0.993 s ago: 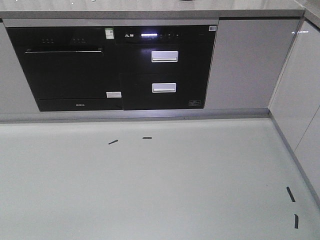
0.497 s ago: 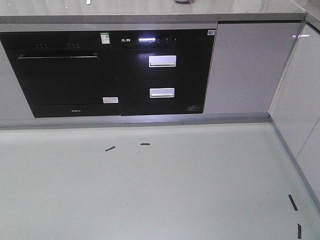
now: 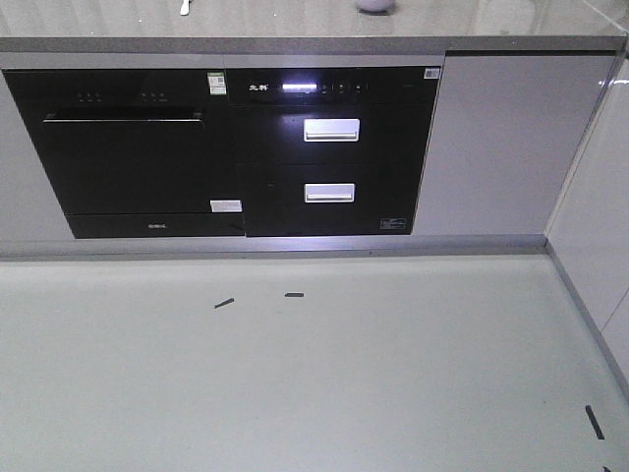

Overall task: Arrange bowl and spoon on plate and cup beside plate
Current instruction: 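Continue driving forward toward the counter holding the spoon and bowl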

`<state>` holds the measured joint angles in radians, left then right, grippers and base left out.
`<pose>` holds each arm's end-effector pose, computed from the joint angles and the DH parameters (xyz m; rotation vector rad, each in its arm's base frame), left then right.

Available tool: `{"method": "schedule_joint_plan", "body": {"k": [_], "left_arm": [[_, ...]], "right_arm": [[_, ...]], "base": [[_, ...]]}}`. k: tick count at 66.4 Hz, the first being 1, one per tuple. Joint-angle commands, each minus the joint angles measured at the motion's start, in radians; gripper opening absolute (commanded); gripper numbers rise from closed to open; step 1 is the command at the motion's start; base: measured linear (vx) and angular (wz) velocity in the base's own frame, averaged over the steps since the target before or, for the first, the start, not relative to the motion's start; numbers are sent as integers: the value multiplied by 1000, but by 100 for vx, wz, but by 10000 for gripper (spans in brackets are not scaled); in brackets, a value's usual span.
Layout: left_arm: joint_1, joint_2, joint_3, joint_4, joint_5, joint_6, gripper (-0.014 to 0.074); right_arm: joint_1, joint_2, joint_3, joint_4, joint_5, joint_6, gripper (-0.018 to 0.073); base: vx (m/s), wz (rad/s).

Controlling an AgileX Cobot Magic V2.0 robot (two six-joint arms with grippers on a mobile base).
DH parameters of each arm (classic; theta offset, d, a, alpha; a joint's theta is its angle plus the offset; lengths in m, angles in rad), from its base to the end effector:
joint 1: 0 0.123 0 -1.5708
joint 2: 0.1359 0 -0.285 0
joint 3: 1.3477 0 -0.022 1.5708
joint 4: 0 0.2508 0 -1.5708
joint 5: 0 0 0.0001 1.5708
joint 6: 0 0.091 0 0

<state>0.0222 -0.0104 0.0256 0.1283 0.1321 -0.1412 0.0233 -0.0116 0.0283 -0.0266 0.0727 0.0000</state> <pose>0.0566 0.0028 0.1932 -0.0424 1.6293 0.0200 0.0568 0.0011 0.1976 -0.0377 1.5725 -0.0041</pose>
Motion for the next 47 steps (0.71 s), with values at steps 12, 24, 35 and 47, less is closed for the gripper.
{"method": "schedule_joint_plan", "body": {"k": [12, 24, 35, 47], "left_arm": [[1, -5, -8, -1, -67, -12, -6], [1, -5, -8, -1, -67, -12, -6], [1, -5, -8, -1, -67, -12, -6], [1, -5, -8, -1, -67, -12, -6]], "right_arm": [[1, -10, 3, -4, -73, 0, -3], [1, -10, 3, -4, -73, 0, -3], [1, -10, 3, -4, -73, 0, -3], [1, -10, 3, -4, -73, 0, -3]], "base": [[9, 4], [8, 2], [8, 3], [7, 3]]}}
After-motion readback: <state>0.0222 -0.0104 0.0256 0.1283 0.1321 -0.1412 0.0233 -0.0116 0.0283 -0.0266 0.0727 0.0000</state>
